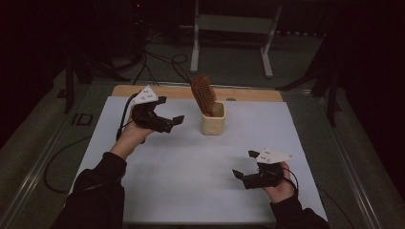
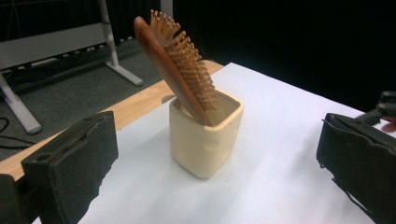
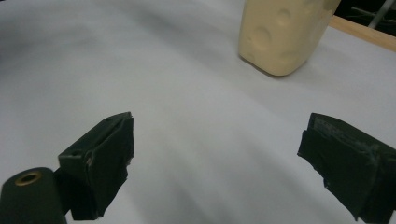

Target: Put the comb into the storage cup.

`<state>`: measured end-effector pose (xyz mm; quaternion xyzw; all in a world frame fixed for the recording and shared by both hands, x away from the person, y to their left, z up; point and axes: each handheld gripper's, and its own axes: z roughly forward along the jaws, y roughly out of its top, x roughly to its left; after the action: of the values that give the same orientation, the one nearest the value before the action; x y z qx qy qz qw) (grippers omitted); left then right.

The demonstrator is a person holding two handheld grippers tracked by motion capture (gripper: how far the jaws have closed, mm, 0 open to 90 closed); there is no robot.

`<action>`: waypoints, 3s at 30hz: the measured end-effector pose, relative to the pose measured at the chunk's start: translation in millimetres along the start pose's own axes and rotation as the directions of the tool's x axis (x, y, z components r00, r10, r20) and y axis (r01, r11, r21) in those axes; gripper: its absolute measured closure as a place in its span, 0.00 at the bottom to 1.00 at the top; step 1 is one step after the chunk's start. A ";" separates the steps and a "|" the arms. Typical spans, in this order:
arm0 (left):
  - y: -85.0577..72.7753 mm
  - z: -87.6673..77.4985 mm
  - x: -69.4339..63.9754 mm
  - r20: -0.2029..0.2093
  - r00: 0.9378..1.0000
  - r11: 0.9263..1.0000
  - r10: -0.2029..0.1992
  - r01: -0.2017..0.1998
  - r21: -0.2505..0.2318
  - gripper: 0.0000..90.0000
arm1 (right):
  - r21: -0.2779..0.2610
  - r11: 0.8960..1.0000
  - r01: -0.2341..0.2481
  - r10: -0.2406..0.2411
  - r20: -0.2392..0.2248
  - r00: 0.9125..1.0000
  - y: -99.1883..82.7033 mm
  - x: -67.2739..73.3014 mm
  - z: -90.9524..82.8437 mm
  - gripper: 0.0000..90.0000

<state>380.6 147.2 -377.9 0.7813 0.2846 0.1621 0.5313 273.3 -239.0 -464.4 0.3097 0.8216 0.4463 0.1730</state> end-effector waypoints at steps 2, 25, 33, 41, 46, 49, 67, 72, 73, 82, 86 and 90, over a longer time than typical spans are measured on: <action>-5.1 -4.9 -0.6 0.002 1.000 1.000 -0.005 0.005 0.005 0.00 | 0.002 1.000 0.001 -0.001 0.001 1.000 0.0 0.1 0.1 0.10; -88.0 -49.3 -15.2 -0.026 1.000 0.997 -0.007 0.009 0.072 0.00 | 0.004 1.000 0.007 -0.007 0.004 1.000 -0.6 3.9 -1.5 0.10; -112.3 -63.7 -22.1 -0.040 0.999 0.997 -0.006 0.009 0.073 0.00 | 0.001 1.000 0.008 -0.008 0.008 1.000 -3.9 1.8 -5.0 0.10; -136.4 -78.0 -21.9 -0.081 0.997 0.996 -0.014 0.021 0.086 0.00 | 0.005 1.000 -0.001 0.001 0.006 1.000 -9.1 -1.5 -8.3 0.10; -146.6 -83.9 -22.0 -0.091 0.996 0.994 -0.026 0.035 0.102 0.00 | 0.008 1.000 0.001 -0.001 0.006 1.000 -11.4 -2.9 -9.9 0.10; -158.4 -91.9 -22.5 -0.098 0.994 0.993 -0.043 0.054 0.105 0.00 | 0.007 1.000 -0.002 0.002 0.009 1.000 -13.3 -3.5 -11.3 0.10; -185.9 -122.7 -35.6 -0.145 0.988 0.989 -0.062 0.080 0.123 0.00 | -0.006 1.000 -0.014 0.015 0.005 1.000 -23.3 -6.8 -15.6 0.10; -197.5 -127.6 -32.7 -0.169 0.982 0.987 -0.086 0.107 0.123 0.00 | 0.014 1.000 0.017 -0.017 0.012 1.000 -24.0 -2.9 -10.3 0.10; -198.5 -127.8 -31.4 -0.172 0.981 0.986 -0.089 0.111 0.127 0.00 | 0.015 1.000 0.023 -0.023 0.012 1.000 -24.2 -2.4 -9.1 0.10; -200.4 -129.7 -25.0 -0.214 0.969 0.984 -0.122 0.146 0.101 0.00 | 0.027 1.000 0.012 -0.012 -0.013 1.000 -27.4 -4.5 0.1 0.10; -199.8 -129.4 -25.9 -0.212 0.970 0.985 -0.121 0.144 0.095 0.00 | 0.024 1.000 0.010 -0.010 -0.011 1.000 -28.7 -6.6 -0.1 0.10; -199.2 -127.8 -27.0 -0.215 0.970 0.985 -0.113 0.137 0.102 0.00 | 0.023 1.000 -0.003 0.003 -0.005 1.000 -29.5 -7.5 -1.3 0.10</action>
<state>234.1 279.3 -511.5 0.7700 0.3962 0.1925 0.4616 267.7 -257.0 -488.4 0.3116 0.8266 0.4380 0.1667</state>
